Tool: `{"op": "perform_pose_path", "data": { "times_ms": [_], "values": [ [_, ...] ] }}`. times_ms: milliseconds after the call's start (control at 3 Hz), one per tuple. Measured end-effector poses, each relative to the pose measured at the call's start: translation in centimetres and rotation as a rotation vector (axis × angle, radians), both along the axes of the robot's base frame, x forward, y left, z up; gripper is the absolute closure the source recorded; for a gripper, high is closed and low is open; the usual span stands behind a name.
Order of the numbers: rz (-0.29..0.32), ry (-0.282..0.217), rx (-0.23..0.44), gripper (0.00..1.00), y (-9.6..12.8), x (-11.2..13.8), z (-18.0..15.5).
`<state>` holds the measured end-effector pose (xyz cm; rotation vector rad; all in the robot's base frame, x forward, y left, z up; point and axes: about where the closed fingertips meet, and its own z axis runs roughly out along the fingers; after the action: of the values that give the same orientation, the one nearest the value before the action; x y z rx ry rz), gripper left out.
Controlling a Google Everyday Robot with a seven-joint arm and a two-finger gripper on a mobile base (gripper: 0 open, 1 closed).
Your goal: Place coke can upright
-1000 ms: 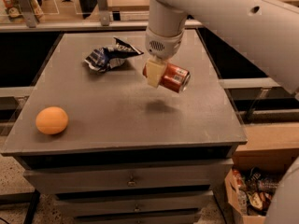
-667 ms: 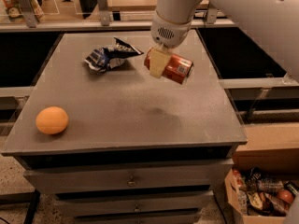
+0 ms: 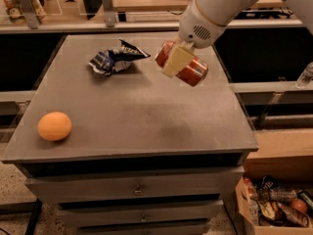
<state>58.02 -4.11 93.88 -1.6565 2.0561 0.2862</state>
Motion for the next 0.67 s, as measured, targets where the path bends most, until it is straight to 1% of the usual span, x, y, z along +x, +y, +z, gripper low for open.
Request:
{"op": "perform_pose_path", "data": {
  "times_ms": [333, 667],
  "values": [
    [0.075, -0.065, 0.219, 0.79, -0.5, 0.1, 0.2],
    [0.124, -0.093, 0.292, 0.94, -1.1, -1.0, 1.2]
  ]
}}
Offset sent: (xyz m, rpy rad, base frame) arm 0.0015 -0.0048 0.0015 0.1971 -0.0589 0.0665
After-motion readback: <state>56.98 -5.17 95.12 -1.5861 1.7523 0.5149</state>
